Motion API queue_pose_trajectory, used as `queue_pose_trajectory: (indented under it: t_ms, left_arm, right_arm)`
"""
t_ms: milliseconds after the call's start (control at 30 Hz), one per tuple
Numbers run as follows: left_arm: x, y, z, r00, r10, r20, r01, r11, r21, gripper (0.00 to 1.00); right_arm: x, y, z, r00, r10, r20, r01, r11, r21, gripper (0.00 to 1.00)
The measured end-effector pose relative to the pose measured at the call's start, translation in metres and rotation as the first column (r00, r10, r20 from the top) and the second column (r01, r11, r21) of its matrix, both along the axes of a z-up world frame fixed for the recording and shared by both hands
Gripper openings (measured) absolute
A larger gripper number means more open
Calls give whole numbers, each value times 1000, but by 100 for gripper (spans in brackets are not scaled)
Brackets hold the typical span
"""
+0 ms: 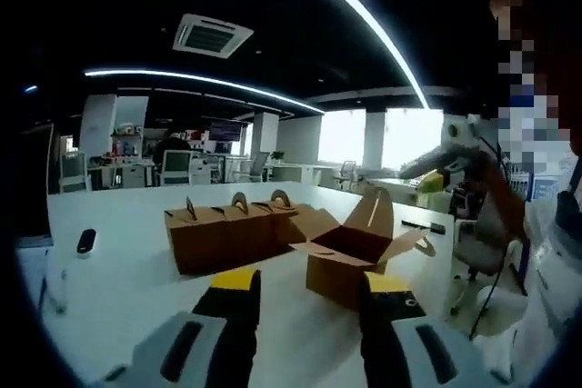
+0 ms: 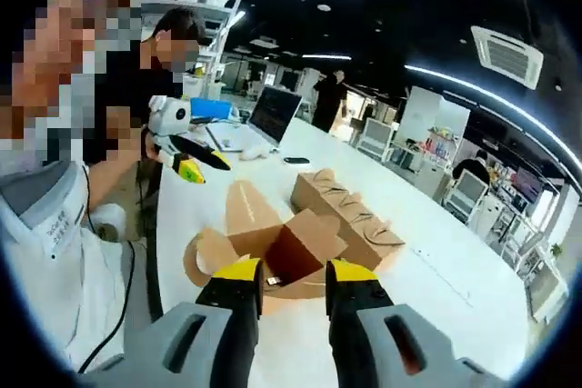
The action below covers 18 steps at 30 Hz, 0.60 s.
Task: Pick up one paper box from the group, open the paper box, and remove the item inside
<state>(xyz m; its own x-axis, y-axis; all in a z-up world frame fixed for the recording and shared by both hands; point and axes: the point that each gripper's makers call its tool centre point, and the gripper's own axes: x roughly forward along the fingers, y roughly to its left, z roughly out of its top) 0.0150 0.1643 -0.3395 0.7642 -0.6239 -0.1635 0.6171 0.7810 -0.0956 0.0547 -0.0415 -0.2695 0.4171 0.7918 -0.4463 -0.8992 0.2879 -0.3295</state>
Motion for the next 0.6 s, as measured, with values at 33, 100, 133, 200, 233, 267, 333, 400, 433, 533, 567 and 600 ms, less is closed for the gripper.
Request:
queue_pose_trajectory:
  t_ms: [33, 100, 133, 200, 233, 267, 333, 400, 433, 533, 567, 600]
  left_arm:
    - [0, 1, 0, 1000, 1, 0, -1, 1000, -2, 45]
    - [1, 4, 2, 1000, 12, 2, -12, 1000, -10, 45]
    - [1, 6, 2, 1000, 17, 3, -17, 1000, -13, 45]
    - [1, 7, 3, 1000, 18, 5, -18, 1000, -21, 45]
    - [1, 7, 3, 1000, 17, 5, -17, 1000, -21, 45]
    - [1, 7, 3, 1000, 19, 7, -19, 1000, -19, 45]
    - [1, 6, 3, 1000, 14, 7, -14, 1000, -16, 45]
    - [1, 6, 3, 1000, 13, 8, -13, 1000, -16, 45]
    - [1, 5, 2, 1000, 10, 8, -10, 1000, -16, 45]
    - [2, 5, 1, 1000, 7, 7, -7, 1000, -14, 46]
    - [3, 6, 0, 1000, 9, 6, -9, 1000, -12, 46]
    - [4, 7, 0, 1000, 11, 4, -11, 1000, -12, 46]
  right_arm:
    - [1, 2, -1, 1000, 6, -4, -6, 1000, -21, 28]
    - [6, 10, -4, 1000, 18, -19, -19, 997, -75, 28]
    - [7, 14, -7, 999, 28, -34, -31, 994, -106, 28]
    - [9, 20, -13, 997, 63, -48, -70, 982, -176, 28]
    - [11, 24, -17, 996, 70, -57, -80, 975, -205, 28]
    - [13, 28, -21, 995, 75, -70, -89, 970, -228, 28]
    - [18, 35, -32, 991, 91, -100, -116, 952, -283, 28]
    - [19, 37, -34, 991, 91, -102, -117, 950, -289, 28]
    - [21, 41, -41, 988, 98, -119, -132, 937, -322, 28]
    - [25, 50, -60, 977, 116, -179, -181, 896, -405, 28]
    - [25, 52, -63, 974, 117, -192, -188, 893, -409, 29]
    - [25, 55, -68, 969, 117, -216, -200, 886, -419, 30]
